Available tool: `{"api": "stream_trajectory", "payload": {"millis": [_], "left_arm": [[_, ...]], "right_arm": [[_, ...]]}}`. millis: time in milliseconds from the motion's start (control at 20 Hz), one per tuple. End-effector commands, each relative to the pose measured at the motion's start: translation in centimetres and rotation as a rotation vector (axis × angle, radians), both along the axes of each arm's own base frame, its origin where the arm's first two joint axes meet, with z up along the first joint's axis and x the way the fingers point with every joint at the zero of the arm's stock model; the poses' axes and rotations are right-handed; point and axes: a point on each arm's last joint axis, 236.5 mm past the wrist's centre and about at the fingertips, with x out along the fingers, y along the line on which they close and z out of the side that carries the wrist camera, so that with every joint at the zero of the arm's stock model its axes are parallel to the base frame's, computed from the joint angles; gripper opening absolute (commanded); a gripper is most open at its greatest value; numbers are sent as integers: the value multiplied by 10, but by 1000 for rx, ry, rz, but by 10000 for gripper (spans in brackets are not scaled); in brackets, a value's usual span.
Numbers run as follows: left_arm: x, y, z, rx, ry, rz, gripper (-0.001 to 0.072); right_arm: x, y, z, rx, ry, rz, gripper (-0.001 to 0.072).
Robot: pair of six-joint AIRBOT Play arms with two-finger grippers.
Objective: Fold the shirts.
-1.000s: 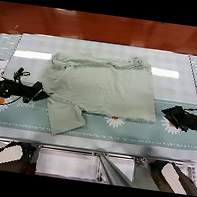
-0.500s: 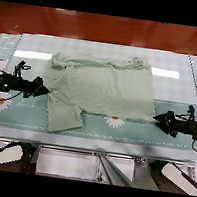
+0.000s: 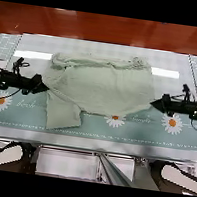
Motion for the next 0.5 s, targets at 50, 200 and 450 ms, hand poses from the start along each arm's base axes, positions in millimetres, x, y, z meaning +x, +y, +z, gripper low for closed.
{"api": "stream_trajectory", "payload": {"millis": [50, 200, 450], "left_arm": [[61, -4, 133, -47, -353, 42, 14], [89, -1, 295, -46, -771, 121, 14], [13, -6, 521, 183, -1339, 123, 14]], "right_arm": [[62, -19, 147, -147, -319, 75, 25], [88, -55, 295, -433, -635, 20, 25], [23, -41, 508, -646, -1083, -123, 25]]}}
